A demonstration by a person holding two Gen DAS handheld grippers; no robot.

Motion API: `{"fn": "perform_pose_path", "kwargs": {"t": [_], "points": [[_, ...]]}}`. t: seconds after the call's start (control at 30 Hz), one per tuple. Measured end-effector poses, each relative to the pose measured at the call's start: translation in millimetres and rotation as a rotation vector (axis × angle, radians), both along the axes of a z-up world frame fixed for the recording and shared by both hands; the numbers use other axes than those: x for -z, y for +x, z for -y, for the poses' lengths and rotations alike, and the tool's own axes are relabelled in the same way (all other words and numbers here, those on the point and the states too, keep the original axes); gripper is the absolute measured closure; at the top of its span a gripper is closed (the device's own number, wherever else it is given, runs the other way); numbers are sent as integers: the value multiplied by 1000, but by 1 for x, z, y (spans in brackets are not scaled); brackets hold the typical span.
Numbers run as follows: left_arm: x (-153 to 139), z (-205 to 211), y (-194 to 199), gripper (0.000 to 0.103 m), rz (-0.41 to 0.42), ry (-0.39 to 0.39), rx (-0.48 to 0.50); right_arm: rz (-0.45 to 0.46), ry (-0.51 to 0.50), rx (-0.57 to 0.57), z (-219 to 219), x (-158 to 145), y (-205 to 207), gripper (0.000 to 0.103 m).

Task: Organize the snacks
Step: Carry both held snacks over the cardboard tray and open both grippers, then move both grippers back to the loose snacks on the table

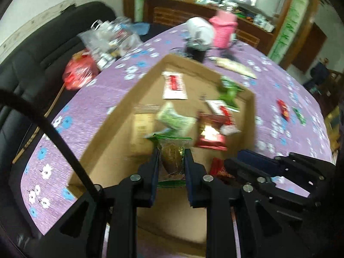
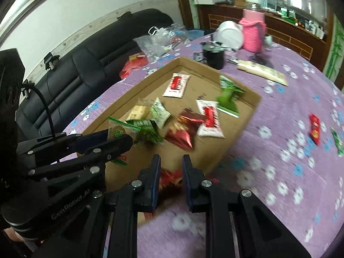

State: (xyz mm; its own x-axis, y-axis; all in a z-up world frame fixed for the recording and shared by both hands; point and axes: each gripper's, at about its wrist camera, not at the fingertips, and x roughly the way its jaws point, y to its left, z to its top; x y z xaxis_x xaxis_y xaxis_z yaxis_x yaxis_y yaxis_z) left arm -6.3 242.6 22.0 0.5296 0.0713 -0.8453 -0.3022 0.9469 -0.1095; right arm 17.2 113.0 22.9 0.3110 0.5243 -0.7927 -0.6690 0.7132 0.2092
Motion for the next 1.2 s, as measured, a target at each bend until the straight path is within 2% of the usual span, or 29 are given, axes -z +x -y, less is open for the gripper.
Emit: {"fn": "perform_pose_path", "kwargs": {"t": [0.13,0.17,0.23,0.3,0.33,0.37,0.5,0.57,0.73,0.9,1.03,1.2], "points": [[10,-23,8,77,-84,-25,-42,-23,-36,17,-13,8,16,83],[10,-28,8,77,-92,-48,-42,-43,-17,39,-10,7,21,83],[7,-34,6,69,-87,-76,-48,-49,29,71,2,-2,26,82],[4,-36,5,49,-97,-112,-41,-44,51,88,13,-9,24,69],[2,-36,4,47,-103,-112,-50,-47,52,90,19,-11,22,57],[1,-36,3,45,-105,-114,-57,-46,59,91,26,-12,17,52],[-10,-21,4,44,-84,-118,-55,-87,92,100,49,-5,4,52],[-15,0,10,43,-81,-110,-5,-128,108,126,68,3,2,52],[-20,76,30,43,-88,-54,129,-145,113,238,132,14,10,52],[-15,138,60,43,-113,-13,214,-108,100,389,214,16,34,50],[-15,186,108,43,-117,58,280,-30,57,487,272,8,73,40],[-1,225,176,43,-168,48,287,10,9,472,295,7,135,36]]}}
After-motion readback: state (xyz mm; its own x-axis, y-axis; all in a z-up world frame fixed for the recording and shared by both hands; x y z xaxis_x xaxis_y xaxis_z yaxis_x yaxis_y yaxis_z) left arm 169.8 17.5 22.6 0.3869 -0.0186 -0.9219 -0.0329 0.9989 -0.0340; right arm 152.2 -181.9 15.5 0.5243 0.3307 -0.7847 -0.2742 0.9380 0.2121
